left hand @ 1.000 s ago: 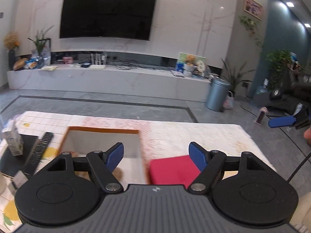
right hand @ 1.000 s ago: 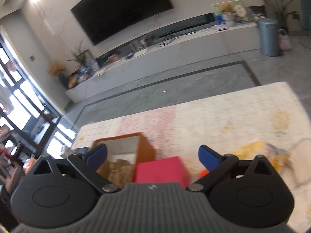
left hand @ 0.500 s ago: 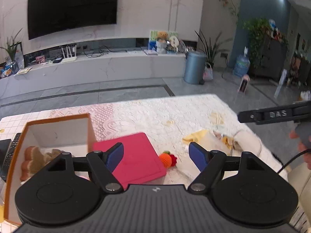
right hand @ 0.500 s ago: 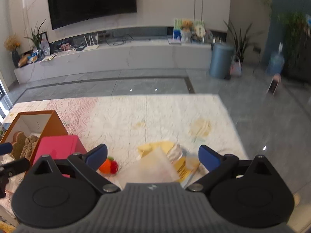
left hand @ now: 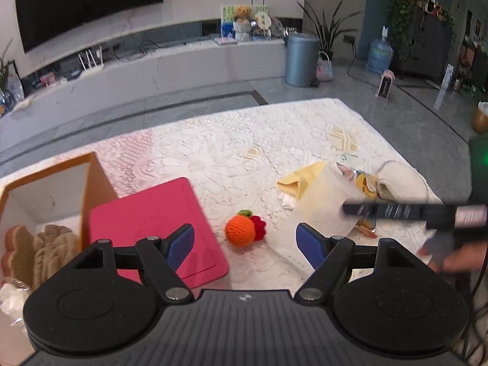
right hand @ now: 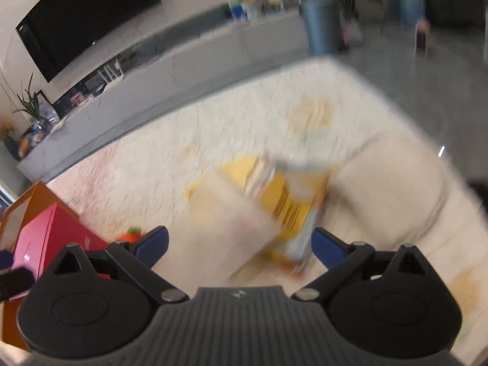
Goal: Organize soft objects
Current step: 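Close right tool on the clear plastic bag while left tool closes on the crocheted orange, then lift the crocheted orange with left tool while right tool lifts the plastic bag, then lower the plastic bag into the box with right tool and open it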
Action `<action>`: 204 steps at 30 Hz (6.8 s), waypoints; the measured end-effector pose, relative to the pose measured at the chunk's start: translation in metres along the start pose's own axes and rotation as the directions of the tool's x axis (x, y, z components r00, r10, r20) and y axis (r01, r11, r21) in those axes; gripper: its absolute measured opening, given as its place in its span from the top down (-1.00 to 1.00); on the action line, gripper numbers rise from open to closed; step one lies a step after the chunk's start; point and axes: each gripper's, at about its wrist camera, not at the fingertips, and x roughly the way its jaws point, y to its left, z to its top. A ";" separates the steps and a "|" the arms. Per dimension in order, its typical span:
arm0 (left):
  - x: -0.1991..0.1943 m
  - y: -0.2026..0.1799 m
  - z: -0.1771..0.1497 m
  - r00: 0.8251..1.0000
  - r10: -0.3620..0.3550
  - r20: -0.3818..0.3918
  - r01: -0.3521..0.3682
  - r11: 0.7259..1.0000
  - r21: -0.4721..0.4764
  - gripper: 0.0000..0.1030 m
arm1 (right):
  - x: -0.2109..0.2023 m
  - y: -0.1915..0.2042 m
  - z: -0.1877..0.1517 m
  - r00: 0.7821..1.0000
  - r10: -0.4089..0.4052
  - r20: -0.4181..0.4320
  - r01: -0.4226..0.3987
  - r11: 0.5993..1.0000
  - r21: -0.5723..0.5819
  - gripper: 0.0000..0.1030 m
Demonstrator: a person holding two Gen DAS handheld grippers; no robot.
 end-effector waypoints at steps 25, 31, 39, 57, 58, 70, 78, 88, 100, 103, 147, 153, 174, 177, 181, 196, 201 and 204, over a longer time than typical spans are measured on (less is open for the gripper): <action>0.001 0.002 0.007 0.998 -0.011 -0.055 0.006 0.995 -0.096 -0.74 | 0.070 -0.016 -0.016 0.926 0.361 -0.107 -0.336 0.921 0.199 0.87; -0.004 0.002 0.006 0.999 0.028 -0.042 -0.030 0.999 -0.039 -0.74 | 0.040 -0.016 -0.014 0.911 0.410 -0.041 -0.397 0.901 0.175 0.89; -0.008 -0.016 -0.001 0.997 0.074 -0.001 -0.073 0.982 0.175 -0.74 | 0.001 -0.045 -0.016 0.912 0.408 0.052 -0.410 0.893 0.185 0.91; 0.091 -0.072 0.004 0.954 0.252 -0.161 0.034 0.445 0.895 -0.81 | 0.006 -0.050 -0.012 0.929 0.367 0.040 -0.368 0.910 0.191 0.93; 0.100 -0.071 0.005 0.950 0.254 -0.181 0.053 0.442 0.895 -0.81 | 0.007 -0.049 -0.011 0.930 0.365 0.038 -0.365 0.912 0.186 0.93; 0.186 -0.051 0.009 0.857 0.308 -0.412 0.210 0.521 0.827 -0.80 | 0.021 -0.045 -0.011 0.939 0.344 -0.003 -0.337 0.921 0.194 0.93; 0.200 -0.052 0.019 0.800 0.330 -0.501 0.243 0.585 0.774 -0.43 | 0.024 -0.042 -0.009 0.937 0.349 -0.009 -0.341 0.921 0.188 0.93; 0.194 -0.059 0.019 0.807 0.321 -0.497 0.225 0.610 0.760 0.09 | 0.024 -0.049 -0.010 0.946 0.324 -0.004 -0.316 0.923 0.219 0.90; 0.077 -0.017 0.069 0.978 0.127 -0.164 -0.059 0.928 0.367 0.09 | 0.024 -0.048 -0.012 0.948 0.319 -0.008 -0.311 0.929 0.199 0.90; 0.036 0.012 0.074 0.994 0.030 -0.109 -0.018 0.994 0.112 0.09 | 0.026 -0.046 -0.014 0.949 0.314 -0.020 -0.304 0.932 0.196 0.90; -0.128 0.257 -0.023 0.944 0.101 0.314 0.082 0.850 -0.520 0.09 | -0.142 0.166 0.022 0.876 0.475 0.085 -0.427 0.845 -0.321 0.93; -0.115 0.259 -0.046 0.946 0.121 0.300 0.043 0.872 -0.488 0.09 | -0.097 0.148 -0.019 0.953 0.302 -0.033 -0.289 0.864 -0.413 0.78; -0.089 0.215 -0.062 0.973 0.058 0.225 0.020 0.944 -0.330 0.09 | 0.029 0.156 -0.092 0.972 0.023 -0.234 -0.131 0.878 -0.460 -0.29; -0.088 0.214 -0.064 0.973 0.061 0.221 0.014 0.946 -0.323 0.09 | 0.033 0.159 -0.096 0.974 0.013 -0.226 -0.123 0.870 -0.477 0.16; -0.084 0.216 -0.064 0.977 0.068 0.202 0.003 0.943 -0.334 0.09 | 0.040 0.157 -0.096 0.972 0.004 -0.236 -0.116 0.880 -0.461 0.95; -0.081 0.221 -0.069 0.980 0.100 0.174 -0.031 0.932 -0.361 0.09 | -0.064 0.128 -0.046 0.967 0.245 -0.072 -0.255 0.916 -0.309 1.00; -0.086 0.228 -0.071 0.976 0.113 0.186 -0.037 0.928 -0.370 0.09 | -0.113 0.151 -0.027 0.933 0.360 -0.009 -0.344 0.881 -0.325 1.00; -0.085 0.235 -0.071 0.977 0.109 0.183 -0.029 0.919 -0.394 0.09 | -0.131 0.173 -0.018 0.907 0.420 -0.009 -0.396 0.847 -0.356 1.00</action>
